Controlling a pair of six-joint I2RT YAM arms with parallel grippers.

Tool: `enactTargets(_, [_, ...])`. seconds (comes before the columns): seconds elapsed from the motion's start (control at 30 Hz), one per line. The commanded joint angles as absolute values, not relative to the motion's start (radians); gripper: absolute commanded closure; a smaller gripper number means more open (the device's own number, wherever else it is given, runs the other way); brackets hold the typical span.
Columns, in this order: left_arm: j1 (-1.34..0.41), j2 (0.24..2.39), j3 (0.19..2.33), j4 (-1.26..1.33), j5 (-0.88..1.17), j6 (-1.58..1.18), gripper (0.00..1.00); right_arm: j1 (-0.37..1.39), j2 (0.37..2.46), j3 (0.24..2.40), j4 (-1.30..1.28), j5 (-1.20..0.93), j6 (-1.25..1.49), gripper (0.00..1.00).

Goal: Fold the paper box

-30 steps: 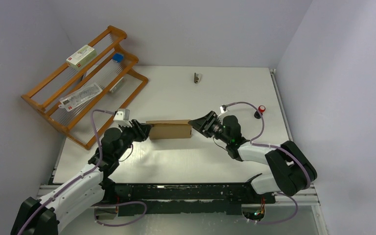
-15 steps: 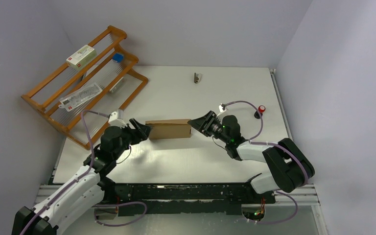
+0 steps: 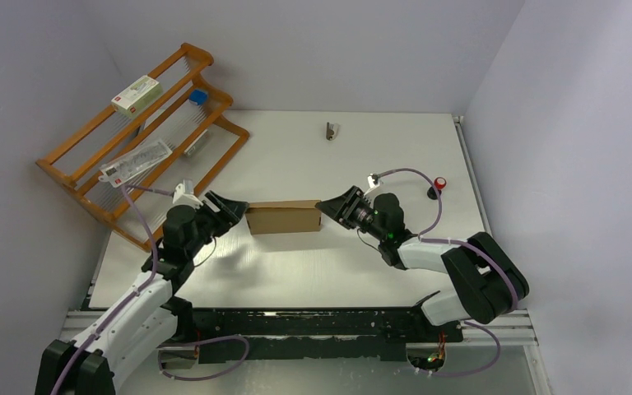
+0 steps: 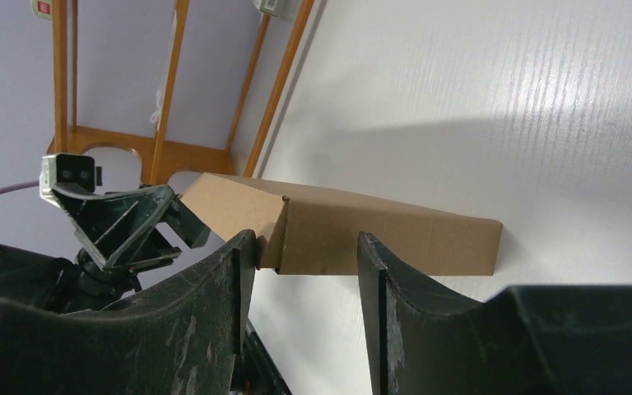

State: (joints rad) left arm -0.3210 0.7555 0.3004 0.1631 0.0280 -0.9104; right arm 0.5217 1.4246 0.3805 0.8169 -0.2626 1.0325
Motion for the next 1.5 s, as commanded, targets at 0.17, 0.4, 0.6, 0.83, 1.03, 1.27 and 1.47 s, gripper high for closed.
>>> enactTargets(0.17, [-0.26, 0.806, 0.216, 0.419, 0.202, -1.014, 0.32, 0.517, 1.46, 0.367, 0.632, -0.245, 0.956, 0.5])
enactTargets(0.4, [-0.235, 0.856, 0.221, 0.479, 0.242, -1.046, 0.33, 0.517, 1.461, 0.359, 0.635, -0.25, 0.954, 0.5])
enactTargets(0.6, [-0.229, 0.891, 0.166, 0.523, 0.244, -1.064, 0.44, 0.518, 1.462, 0.355, 0.64, -0.249, 0.951, 0.5])
enactTargets(0.83, [-0.225, 0.929, 0.101, 0.556, 0.231, -1.058, 0.56, 0.517, 1.492, 0.336, 0.68, -0.26, 0.958, 0.51])
enactTargets(1.03, [-0.218, 0.943, 0.075, 0.538, 0.214, -1.028, 0.69, 0.518, 1.524, 0.316, 0.714, -0.259, 0.961, 0.58])
enactTargets(1.27, [-0.216, 0.951, 0.053, 0.449, 0.164, -0.96, 0.81, 0.518, 1.581, 0.297, 0.702, -0.214, 0.935, 0.67])
enactTargets(1.47, [-0.216, 0.963, 0.025, 0.453, 0.183, -0.928, 0.92, 0.518, 1.657, 0.289, 0.709, -0.225, 0.937, 0.78])
